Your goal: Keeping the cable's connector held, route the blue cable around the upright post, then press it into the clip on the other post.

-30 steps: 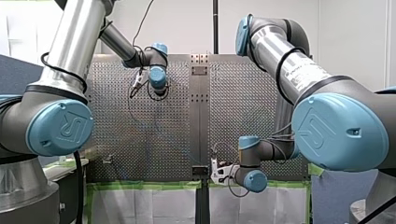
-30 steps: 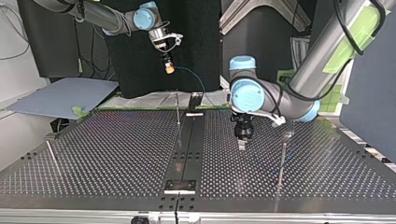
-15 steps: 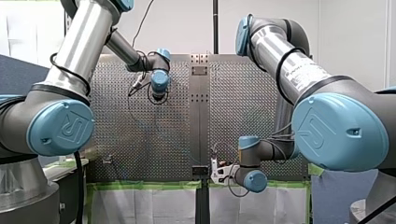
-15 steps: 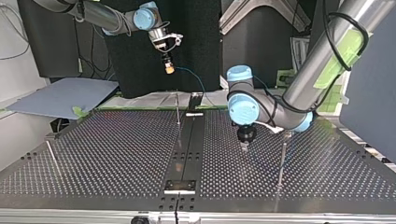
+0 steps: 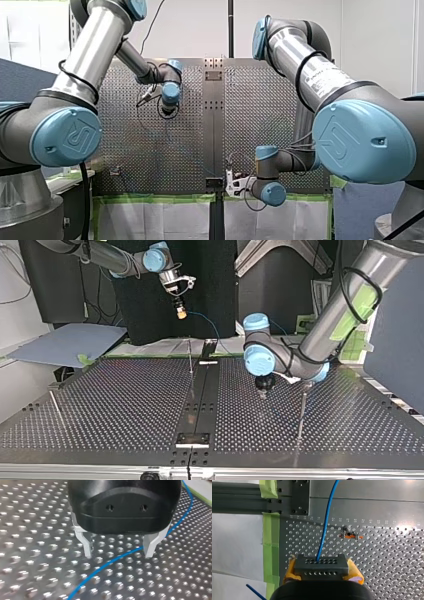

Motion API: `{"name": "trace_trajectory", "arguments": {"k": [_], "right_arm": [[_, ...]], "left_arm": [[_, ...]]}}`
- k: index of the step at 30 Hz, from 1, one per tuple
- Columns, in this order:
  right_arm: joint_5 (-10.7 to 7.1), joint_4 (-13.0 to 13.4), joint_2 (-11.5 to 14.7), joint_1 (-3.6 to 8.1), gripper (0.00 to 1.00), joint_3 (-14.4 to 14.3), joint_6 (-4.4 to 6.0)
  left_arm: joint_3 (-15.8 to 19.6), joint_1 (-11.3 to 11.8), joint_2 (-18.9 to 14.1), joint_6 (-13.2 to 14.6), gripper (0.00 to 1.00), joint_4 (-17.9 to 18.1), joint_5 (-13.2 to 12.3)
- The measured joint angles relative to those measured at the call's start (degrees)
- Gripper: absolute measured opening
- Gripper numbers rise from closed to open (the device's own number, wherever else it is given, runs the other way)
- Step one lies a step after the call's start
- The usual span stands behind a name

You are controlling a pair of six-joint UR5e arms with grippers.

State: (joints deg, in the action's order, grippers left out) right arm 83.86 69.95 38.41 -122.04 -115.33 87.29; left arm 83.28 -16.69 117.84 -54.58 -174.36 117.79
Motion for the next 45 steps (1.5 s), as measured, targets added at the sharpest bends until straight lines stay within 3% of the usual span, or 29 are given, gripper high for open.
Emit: {"name": "trace_trajectory", "arguments": {"k": [18, 36, 45], "right_arm": [[0.00, 0.1, 0.0, 0.00, 0.00, 0.0, 0.00], [-0.08, 0.1, 0.0, 0.00, 0.00, 0.0, 0.00], [-0.09, 0.1, 0.0, -0.01, 0.00, 0.0, 0.06]], "left_arm": [[0.0, 0.1, 5.4, 1.4, 0.98, 0.2, 3.6], [0.0, 0.4, 5.9, -3.1, 0.98, 1.6, 3.7], [0.0, -1.0, 10.1, -3.7, 0.98, 0.5, 5.2]]}}
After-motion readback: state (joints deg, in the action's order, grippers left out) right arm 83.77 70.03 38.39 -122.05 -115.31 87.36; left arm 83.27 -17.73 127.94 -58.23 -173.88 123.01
